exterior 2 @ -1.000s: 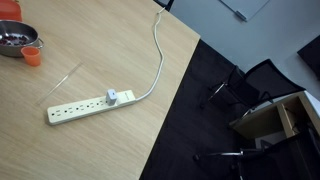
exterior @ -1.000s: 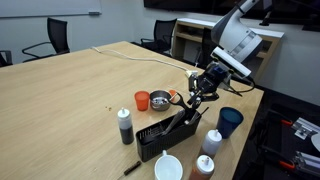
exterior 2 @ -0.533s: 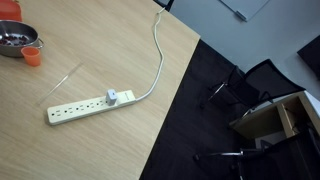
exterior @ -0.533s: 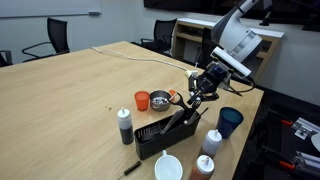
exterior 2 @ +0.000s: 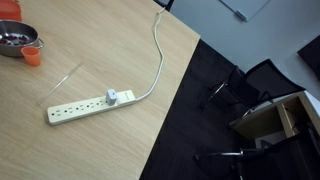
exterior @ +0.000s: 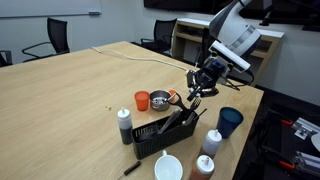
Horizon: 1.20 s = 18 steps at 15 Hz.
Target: Pick up the peeler from the table and put it in the utensil holder. Pick up the butter knife from the utensil holder and put it on the table.
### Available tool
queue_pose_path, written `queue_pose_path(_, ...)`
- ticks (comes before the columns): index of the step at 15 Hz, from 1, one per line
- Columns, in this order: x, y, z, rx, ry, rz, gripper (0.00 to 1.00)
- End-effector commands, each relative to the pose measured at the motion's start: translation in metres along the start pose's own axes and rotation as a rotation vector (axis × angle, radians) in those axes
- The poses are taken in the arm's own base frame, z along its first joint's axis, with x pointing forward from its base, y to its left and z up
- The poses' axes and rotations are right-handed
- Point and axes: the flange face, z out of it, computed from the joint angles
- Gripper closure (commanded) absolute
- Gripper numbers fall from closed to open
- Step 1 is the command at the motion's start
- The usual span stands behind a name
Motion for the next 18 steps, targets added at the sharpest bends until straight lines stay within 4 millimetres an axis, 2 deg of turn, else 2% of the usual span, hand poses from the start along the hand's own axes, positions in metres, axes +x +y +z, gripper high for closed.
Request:
queue_pose_path(1, -0.016, -0.006, -0.006, -0.079, -0.031, 0.026, 1.0)
queue_pose_path(7, -0.042, -0.023, -0.026, -0.191, 0.016, 0.02, 1.0)
queue_pose_path(14, -0.064, -0.047, -0.045, -0.198, 0.078, -0.092, 1.0)
queue_pose_path(18, -0.079, -0.054, -0.054, -0.228, 0.103, -0.128, 1.0)
